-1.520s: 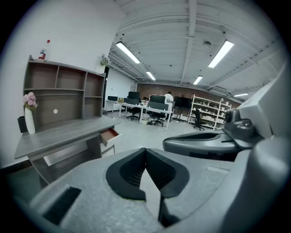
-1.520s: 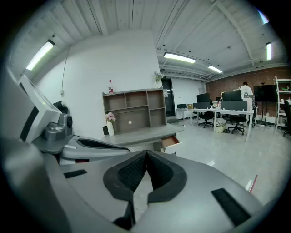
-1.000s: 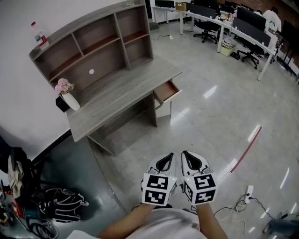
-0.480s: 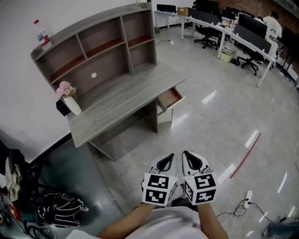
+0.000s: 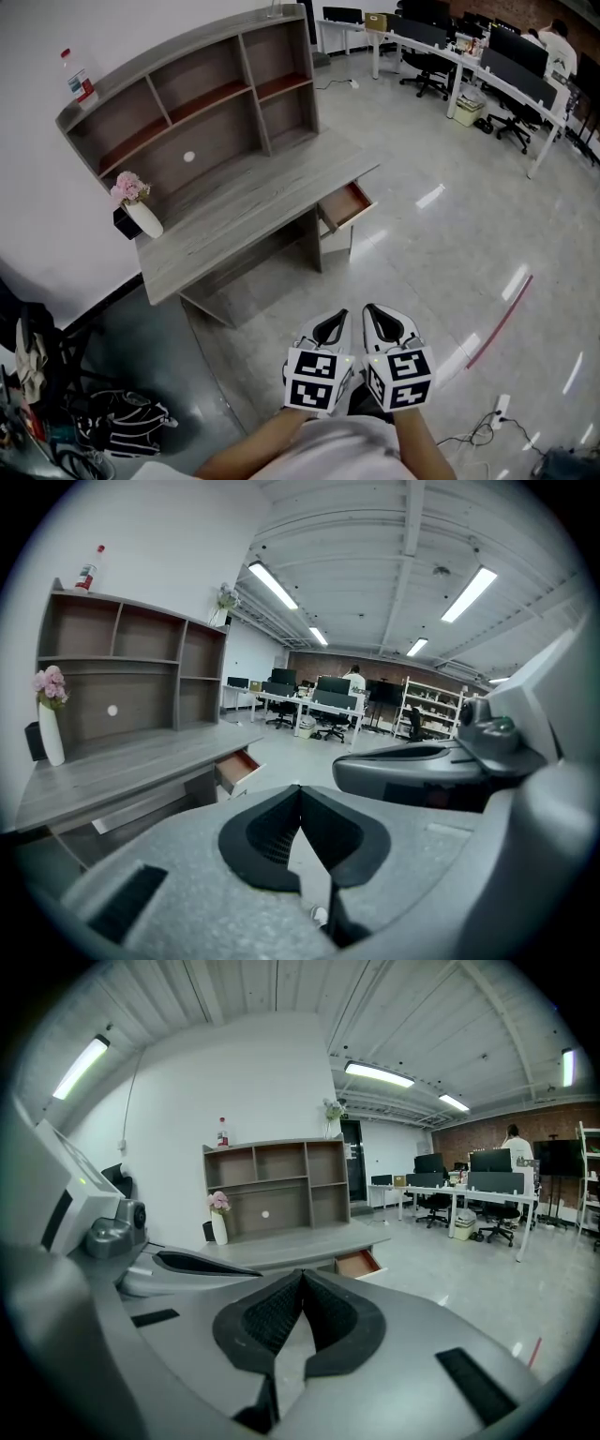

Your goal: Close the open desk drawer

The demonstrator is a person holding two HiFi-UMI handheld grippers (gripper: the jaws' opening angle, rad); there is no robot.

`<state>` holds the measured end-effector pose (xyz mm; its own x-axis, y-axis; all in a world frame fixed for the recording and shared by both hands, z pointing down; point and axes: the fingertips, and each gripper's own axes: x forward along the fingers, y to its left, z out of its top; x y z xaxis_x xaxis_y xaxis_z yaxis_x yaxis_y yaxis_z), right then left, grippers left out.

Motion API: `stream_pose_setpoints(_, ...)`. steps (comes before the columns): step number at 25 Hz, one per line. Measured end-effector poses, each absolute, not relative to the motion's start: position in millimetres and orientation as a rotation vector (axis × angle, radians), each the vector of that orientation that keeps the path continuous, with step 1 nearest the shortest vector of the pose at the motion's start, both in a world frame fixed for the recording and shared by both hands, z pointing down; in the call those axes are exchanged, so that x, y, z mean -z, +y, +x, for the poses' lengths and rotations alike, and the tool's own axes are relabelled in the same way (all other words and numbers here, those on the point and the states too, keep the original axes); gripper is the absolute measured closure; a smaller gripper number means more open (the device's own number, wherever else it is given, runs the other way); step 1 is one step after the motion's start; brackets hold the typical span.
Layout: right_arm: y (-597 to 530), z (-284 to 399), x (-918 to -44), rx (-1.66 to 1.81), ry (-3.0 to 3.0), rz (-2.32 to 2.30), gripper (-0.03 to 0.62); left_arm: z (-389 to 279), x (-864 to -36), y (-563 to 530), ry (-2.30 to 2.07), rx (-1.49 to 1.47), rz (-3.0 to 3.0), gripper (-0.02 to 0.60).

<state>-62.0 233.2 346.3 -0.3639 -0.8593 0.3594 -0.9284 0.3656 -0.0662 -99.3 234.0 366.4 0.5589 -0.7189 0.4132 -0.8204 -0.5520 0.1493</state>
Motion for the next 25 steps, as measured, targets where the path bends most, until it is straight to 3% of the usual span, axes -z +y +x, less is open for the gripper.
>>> stream_pose_setpoints(25, 72, 70, -347, -0.500, -2.524, 1.445, 0.594, 35, -358, 82, -1.457, -0.567, 2.380, 0.580)
